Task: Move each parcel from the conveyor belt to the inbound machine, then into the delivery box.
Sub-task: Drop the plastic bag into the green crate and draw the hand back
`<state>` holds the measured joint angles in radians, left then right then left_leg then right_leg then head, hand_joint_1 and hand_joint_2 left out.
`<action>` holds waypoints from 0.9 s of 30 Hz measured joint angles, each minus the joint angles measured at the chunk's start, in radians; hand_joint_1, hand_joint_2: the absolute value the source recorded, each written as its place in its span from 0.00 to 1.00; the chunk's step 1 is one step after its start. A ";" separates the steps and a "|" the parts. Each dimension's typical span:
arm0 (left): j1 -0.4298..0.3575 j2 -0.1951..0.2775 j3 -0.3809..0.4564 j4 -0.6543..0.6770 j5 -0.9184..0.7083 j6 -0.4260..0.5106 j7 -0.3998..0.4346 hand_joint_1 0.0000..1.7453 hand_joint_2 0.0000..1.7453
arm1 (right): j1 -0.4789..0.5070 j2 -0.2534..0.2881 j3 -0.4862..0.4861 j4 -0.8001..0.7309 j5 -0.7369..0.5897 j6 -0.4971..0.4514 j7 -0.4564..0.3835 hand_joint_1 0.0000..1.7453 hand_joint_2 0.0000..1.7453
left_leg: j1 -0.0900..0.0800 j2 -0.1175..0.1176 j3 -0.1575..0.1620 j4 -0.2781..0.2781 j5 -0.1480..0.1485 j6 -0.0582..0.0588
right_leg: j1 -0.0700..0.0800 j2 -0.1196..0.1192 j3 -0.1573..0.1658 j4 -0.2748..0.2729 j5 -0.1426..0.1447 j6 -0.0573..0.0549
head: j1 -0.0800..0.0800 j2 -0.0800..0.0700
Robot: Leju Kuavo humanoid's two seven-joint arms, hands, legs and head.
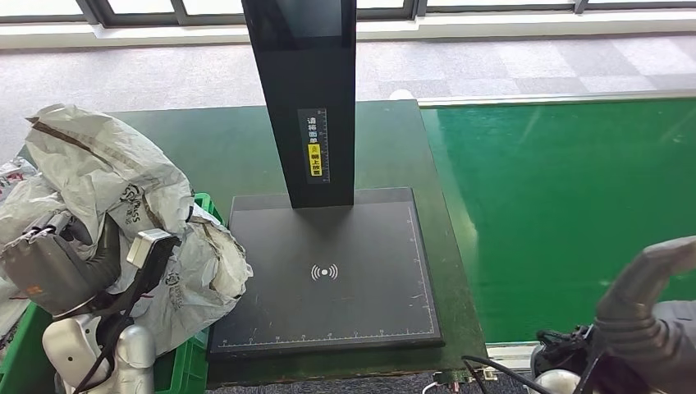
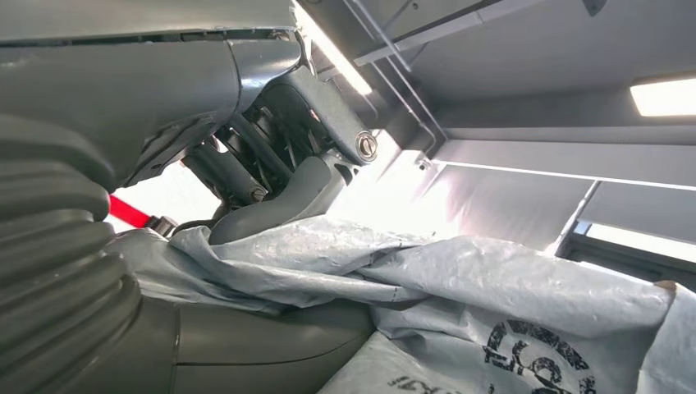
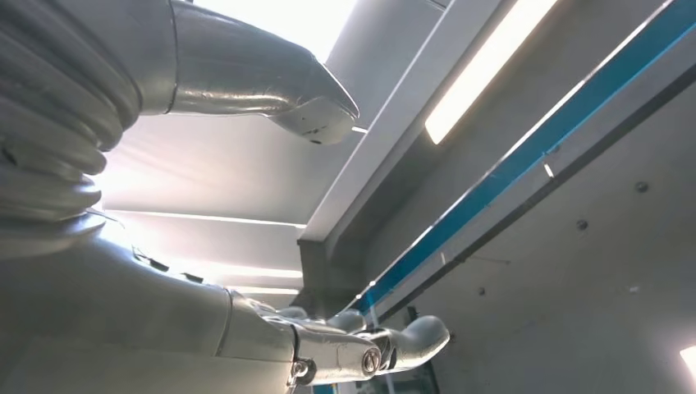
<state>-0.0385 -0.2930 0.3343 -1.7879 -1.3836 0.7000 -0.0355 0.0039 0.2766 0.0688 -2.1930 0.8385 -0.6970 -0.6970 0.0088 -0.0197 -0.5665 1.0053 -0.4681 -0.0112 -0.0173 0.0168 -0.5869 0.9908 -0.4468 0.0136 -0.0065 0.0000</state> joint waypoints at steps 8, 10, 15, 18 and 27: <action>0.000 0.000 0.001 0.005 0.002 0.000 0.012 1.00 1.00 | 0.002 0.000 -0.004 -0.006 0.000 0.000 0.000 0.00 1.00 | 0.000 0.000 0.000 0.000 0.000 0.000 | 0.000 0.000 0.000 0.000 0.000 0.000 | 0.000 0.000; 0.001 0.000 0.005 0.006 0.011 0.000 0.011 1.00 1.00 | 0.005 0.000 -0.010 -0.006 0.000 0.000 0.000 0.00 1.00 | 0.000 0.000 0.000 0.000 0.000 0.000 | 0.000 0.000 0.000 0.000 0.000 0.000 | 0.000 0.000; 0.005 0.000 0.026 0.008 0.036 0.000 -0.010 1.00 1.00 | 0.012 0.000 -0.015 -0.012 -0.002 0.000 0.000 0.00 1.00 | 0.000 0.000 0.000 0.000 0.000 0.000 | 0.000 0.000 0.000 0.000 0.000 0.000 | 0.000 0.000; 0.005 0.000 0.031 0.012 0.035 0.000 -0.013 1.00 1.00 | 0.012 0.000 -0.016 -0.014 -0.003 0.000 0.000 0.00 1.00 | 0.000 0.000 0.000 0.000 0.000 0.000 | 0.000 0.000 0.000 0.000 0.000 0.000 | 0.000 0.000; 0.006 0.000 0.046 0.033 0.023 0.000 -0.002 1.00 1.00 | 0.013 0.000 -0.020 -0.015 -0.003 0.000 0.000 0.00 1.00 | 0.000 0.000 0.000 0.000 0.000 0.000 | 0.000 0.000 0.000 0.000 0.000 0.000 | 0.000 0.000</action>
<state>-0.0321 -0.2934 0.3804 -1.7546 -1.3603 0.7000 -0.0373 0.0170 0.2770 0.0485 -2.2076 0.8350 -0.6970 -0.6970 0.0089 -0.0196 -0.5664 1.0053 -0.4681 -0.0113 -0.0173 0.0170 -0.5867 0.9908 -0.4468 0.0136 -0.0065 0.0000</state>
